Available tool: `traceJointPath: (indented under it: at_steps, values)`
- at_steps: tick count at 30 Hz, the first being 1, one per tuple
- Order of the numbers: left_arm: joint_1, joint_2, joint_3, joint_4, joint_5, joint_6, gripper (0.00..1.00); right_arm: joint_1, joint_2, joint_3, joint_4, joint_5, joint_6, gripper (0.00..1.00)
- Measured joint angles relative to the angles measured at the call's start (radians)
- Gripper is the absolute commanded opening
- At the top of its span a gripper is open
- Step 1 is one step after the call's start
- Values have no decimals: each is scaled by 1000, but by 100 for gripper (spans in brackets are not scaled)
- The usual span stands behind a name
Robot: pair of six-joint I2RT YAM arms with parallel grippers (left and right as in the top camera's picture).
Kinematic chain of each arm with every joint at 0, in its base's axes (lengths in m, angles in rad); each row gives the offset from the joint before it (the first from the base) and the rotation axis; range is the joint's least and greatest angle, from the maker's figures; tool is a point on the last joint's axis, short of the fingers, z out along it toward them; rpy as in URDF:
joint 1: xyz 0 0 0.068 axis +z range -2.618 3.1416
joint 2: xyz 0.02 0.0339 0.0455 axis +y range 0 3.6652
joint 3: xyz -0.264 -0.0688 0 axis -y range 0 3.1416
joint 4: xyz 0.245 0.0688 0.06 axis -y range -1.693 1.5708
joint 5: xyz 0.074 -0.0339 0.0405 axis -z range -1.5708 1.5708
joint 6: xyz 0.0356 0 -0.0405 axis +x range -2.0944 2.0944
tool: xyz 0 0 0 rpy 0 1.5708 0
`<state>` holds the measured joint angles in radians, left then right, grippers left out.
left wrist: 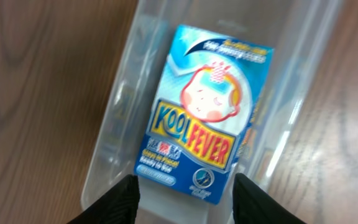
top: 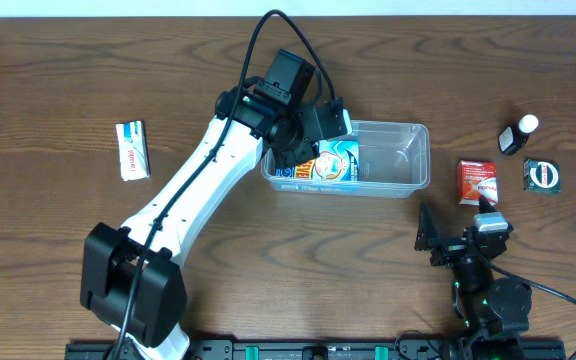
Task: Pack container
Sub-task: 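Lower blue box into container, release, and withdraw left gripper, then grasp the white Panadol box with the left gripper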
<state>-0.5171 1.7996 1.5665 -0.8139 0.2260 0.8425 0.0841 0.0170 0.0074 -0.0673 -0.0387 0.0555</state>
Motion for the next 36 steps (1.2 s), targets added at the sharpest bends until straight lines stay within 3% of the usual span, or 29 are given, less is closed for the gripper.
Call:
traceJointPath:
  at_steps: [5,9,14,18,25,36]
  values:
    - [40,0,0,63,-187,-204,54,0,0,0,0,0,0,99]
    - [142,0,0,57,-336,-445,76,0,0,0,0,0,0,99]
    - [328,0,0,12,-417,-684,98,0,0,0,0,0,0,99]
    - [478,0,0,-5,-435,-803,98,0,0,0,0,0,0,99]
    - [666,18,-9,-4,-359,-870,98,0,0,0,0,0,0,99]
    - [756,246,-40,-19,-239,-880,98,0,0,0,0,0,0,99]
